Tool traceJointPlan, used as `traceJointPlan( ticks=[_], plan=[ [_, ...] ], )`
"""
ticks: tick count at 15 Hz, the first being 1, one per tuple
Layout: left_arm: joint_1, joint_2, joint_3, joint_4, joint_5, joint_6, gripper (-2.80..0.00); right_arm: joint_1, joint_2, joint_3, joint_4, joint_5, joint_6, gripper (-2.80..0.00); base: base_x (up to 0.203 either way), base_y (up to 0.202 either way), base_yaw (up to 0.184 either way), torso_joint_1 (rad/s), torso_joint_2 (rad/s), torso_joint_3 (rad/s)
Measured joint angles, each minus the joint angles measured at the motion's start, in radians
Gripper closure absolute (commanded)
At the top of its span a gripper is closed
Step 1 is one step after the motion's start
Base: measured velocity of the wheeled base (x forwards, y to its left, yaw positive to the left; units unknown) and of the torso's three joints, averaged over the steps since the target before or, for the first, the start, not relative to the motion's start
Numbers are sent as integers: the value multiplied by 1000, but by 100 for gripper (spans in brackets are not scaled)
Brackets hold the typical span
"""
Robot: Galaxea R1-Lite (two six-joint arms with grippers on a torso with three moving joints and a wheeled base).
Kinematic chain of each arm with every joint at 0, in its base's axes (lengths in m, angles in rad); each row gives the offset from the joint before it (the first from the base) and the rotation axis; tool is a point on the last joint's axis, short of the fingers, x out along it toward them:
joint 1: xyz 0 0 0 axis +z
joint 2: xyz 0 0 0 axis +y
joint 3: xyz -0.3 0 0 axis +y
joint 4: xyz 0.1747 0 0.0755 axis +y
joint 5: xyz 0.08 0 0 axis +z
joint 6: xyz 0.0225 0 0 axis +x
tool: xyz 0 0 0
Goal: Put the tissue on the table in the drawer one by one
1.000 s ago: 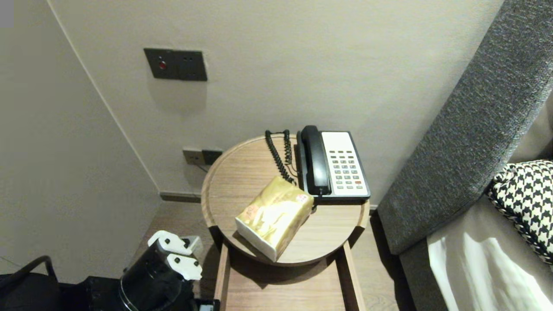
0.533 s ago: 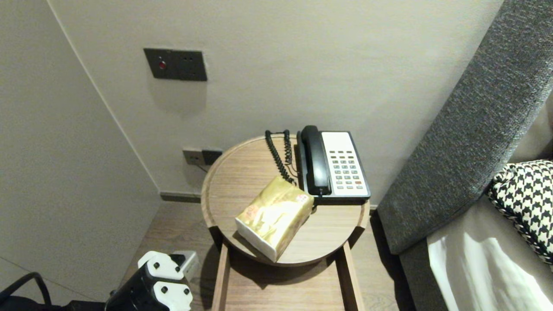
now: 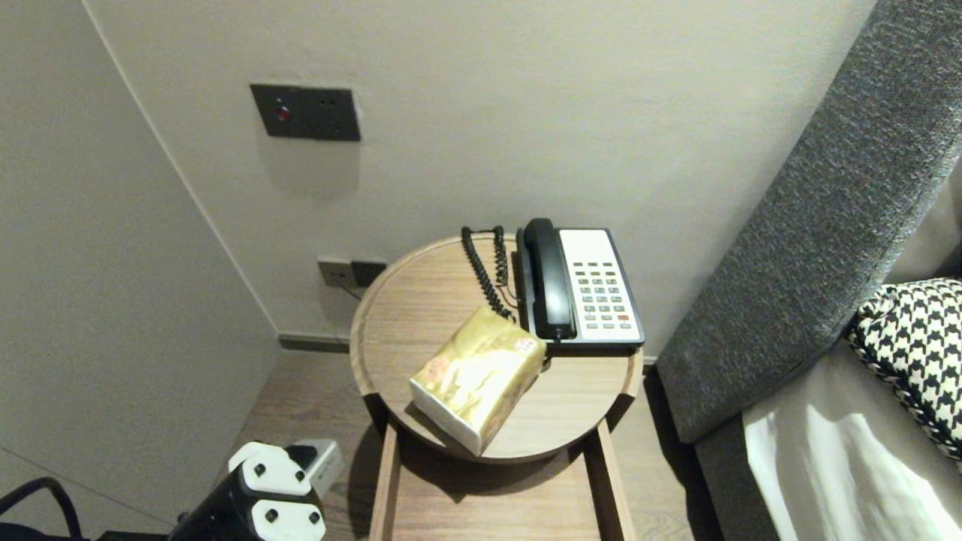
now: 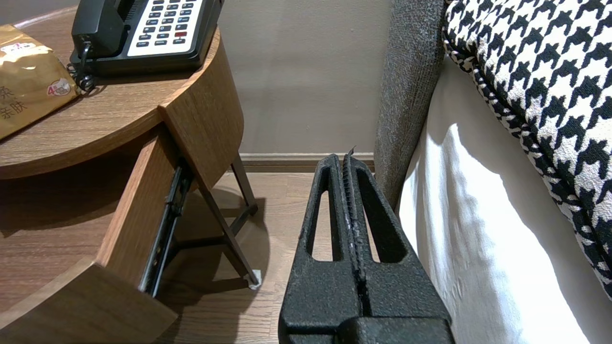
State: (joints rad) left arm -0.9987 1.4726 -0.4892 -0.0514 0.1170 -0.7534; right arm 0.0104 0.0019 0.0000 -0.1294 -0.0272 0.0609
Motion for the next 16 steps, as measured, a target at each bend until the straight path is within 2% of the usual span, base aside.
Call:
traceJointPlan(
  ticks=[4,8,9,12,16],
  plan=[
    [14,-70,-101,46,8,28,0,0,0,0,0,0,0,0,0,0,0,0,0,0],
    [77,-124,-289,168,8,153,0,0,0,0,0,0,0,0,0,0,0,0,0,0],
    [102,-126,-345,195,8,187,-280,0,0,0,0,0,0,0,0,0,0,0,0,0],
    [149,-98,-522,286,8,302,-280,0,0,0,0,0,0,0,0,0,0,0,0,0],
    [163,-1,-667,343,10,468,-280,0,0,0,0,0,0,0,0,0,0,0,0,0]
  ],
)
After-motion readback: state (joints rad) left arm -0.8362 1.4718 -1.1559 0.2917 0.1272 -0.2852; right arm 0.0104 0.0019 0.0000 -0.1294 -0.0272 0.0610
